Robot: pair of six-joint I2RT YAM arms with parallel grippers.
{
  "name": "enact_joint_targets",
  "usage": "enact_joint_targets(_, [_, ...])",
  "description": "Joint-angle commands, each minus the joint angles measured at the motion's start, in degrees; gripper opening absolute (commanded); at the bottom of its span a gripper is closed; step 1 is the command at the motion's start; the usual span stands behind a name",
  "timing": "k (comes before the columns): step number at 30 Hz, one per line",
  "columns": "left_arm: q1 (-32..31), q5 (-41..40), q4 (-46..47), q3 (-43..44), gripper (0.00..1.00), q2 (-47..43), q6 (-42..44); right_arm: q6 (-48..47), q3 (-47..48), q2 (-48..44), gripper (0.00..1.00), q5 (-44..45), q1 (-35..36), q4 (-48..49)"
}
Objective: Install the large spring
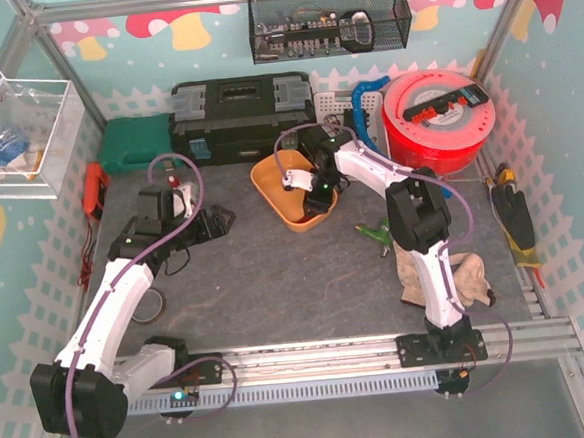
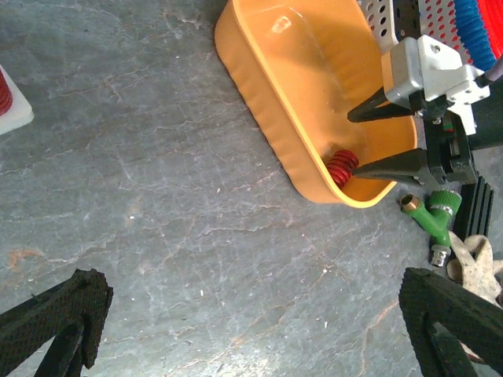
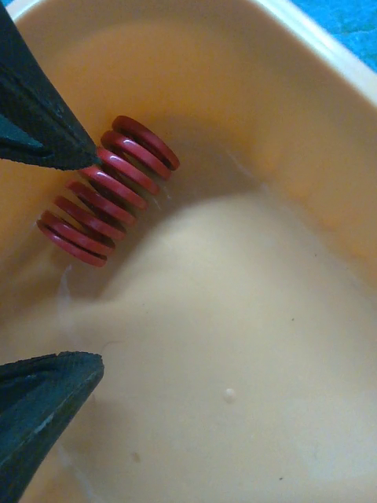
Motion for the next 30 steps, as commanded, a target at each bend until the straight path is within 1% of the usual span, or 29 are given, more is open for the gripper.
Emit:
enact_joint_targets(1, [-0.2,1.8,-1.2,1.0,0.99,-0.6,0.2,-9.6,1.8,2.5,0.65,-3.5,-0.8,-3.1])
enact_joint_targets(8, [-0.2,0.2,-2.2,2.2,0.99,-0.2,1.8,-13.9,6.2,7.6,0.64,-3.9,-1.1,-4.5])
enact_joint_targets(12, [-0.2,-0.2,-2.3,2.6,0.99,0.3,1.8,-13.2,8.3,9.6,0.62,-0.6,-1.2,-2.9])
enact_joint_targets(15, [-0.2,-0.6,-2.2,2.6,0.99,0.7,1.6,-9.6,10.5,10.8,0.61,3.8,-2.0,0.9])
enact_joint_targets(16, [-0.2,-0.8,-2.2,2.6,0.99,0.8,1.6,-8.4,11.9,11.2,0.61,3.8,-2.4,1.5])
enact_joint_targets(18, [-0.2,-0.8,-2.2,2.8,0.99,1.0,1.6,-5.9,14.5,10.9,0.61,1.5,-3.1,3.1])
enact_joint_targets(21, [-0.2,-0.9,-2.0,2.9,0.99,1.3,1.6,-2.7,18.9,10.6,0.63,-4.7,-3.7,3.6])
enact_joint_targets(23, [-0.2,-1.0,-1.9,3.1,0.99,1.7,1.6,1.6,21.5,10.7,0.64,-5.6,-3.7,3.7])
enact_joint_targets(24, [-0.2,-1.1,-1.9,3.1,0.99,1.8,1.8,5.7,22.4,10.9,0.64,-5.2,-3.7,4.4])
enact_joint_targets(27, [-0.2,-2.0,-1.7,3.2,0.99,1.8,2.2,22.4,24.3,11.1,0.65,-3.9,-3.7,5.2])
enact_joint_targets(29, [-0.2,-2.6,-1.7,3.1,0.99,1.6,2.4,32.1,22.6,9.9,0.64,-4.7,-3.5,5.3])
enact_joint_targets(30, [-0.2,-2.8,-1.5,3.0,0.99,1.5,2.5,36.5,20.3,7.7,0.65,-5.5,-3.2,6.4])
